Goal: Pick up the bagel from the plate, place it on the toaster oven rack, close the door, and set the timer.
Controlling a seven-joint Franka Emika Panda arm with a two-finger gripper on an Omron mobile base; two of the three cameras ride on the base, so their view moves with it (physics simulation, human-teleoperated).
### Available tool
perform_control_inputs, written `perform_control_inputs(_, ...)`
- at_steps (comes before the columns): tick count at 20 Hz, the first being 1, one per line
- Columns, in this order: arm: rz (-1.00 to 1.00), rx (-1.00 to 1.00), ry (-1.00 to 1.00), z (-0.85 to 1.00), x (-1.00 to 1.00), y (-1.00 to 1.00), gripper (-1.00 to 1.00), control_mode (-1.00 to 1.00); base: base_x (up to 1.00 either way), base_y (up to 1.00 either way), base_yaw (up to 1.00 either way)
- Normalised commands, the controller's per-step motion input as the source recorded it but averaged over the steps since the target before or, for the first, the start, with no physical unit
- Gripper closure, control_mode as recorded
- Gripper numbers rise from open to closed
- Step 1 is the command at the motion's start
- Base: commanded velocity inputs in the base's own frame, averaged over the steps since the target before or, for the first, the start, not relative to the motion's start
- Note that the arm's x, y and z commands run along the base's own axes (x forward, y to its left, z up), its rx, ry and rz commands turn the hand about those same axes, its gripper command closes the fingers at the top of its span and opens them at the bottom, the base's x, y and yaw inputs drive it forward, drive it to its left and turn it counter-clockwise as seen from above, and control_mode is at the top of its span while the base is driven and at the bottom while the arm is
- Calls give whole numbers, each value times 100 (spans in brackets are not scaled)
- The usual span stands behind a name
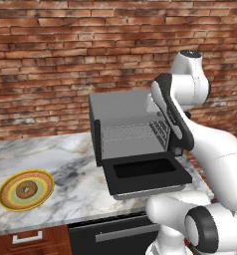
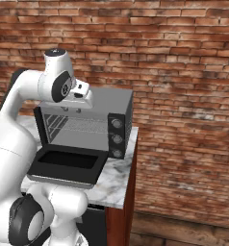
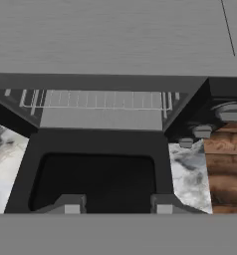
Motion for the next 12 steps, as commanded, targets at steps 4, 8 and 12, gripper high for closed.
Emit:
perform_control_inputs(4,0,0,0,0,-13,2,-100,-100,0,0,0)
perform_control_inputs(8,0,-10,0,-7,-25,10,-100,-100,0,0,0)
perform_control_inputs(12,0,-15,0,-18,-21,12,-100,-100,0,0,0)
